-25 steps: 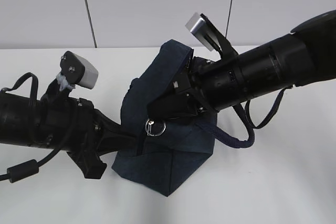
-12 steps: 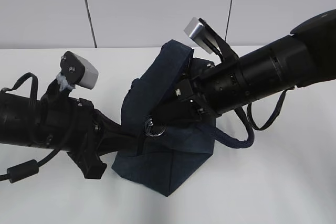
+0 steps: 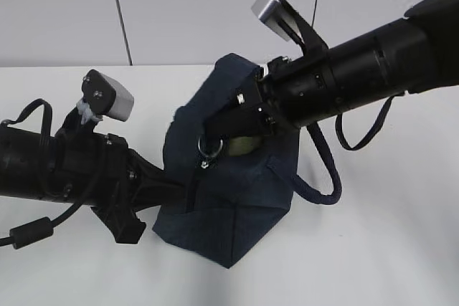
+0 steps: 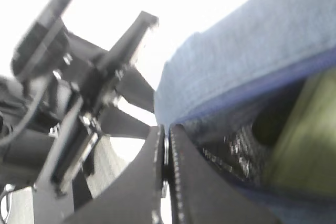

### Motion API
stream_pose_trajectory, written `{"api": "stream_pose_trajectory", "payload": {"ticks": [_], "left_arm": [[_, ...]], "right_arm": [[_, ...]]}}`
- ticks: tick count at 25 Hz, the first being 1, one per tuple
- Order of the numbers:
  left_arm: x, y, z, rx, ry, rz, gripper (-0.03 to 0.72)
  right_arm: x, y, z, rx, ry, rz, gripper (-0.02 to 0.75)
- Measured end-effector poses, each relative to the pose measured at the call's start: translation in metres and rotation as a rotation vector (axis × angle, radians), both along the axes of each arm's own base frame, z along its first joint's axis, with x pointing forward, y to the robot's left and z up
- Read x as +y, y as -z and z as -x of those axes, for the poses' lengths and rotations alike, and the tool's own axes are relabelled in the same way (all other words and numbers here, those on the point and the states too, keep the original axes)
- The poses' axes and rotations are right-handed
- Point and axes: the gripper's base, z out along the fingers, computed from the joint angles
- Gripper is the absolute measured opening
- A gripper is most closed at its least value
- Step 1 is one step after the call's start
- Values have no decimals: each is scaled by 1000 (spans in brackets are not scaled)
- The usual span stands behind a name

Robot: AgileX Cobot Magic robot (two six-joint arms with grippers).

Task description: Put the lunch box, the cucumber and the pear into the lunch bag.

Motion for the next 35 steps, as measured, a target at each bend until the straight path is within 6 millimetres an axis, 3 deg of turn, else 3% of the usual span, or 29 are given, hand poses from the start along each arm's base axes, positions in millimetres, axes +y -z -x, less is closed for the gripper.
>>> {"api": "stream_pose_trajectory", "payload": {"ticks": [9, 23, 35], "left_arm": [[0, 0, -1, -2, -7, -5, 12], [0, 0, -1, 1, -20, 3, 11], [1, 1, -2, -8, -28, -17, 11]], "right_arm": [[1, -8, -6, -37, 12, -4, 0], [-13, -8, -23, -174, 115, 146, 0], [-10, -27, -20, -188, 11, 120, 0]]}}
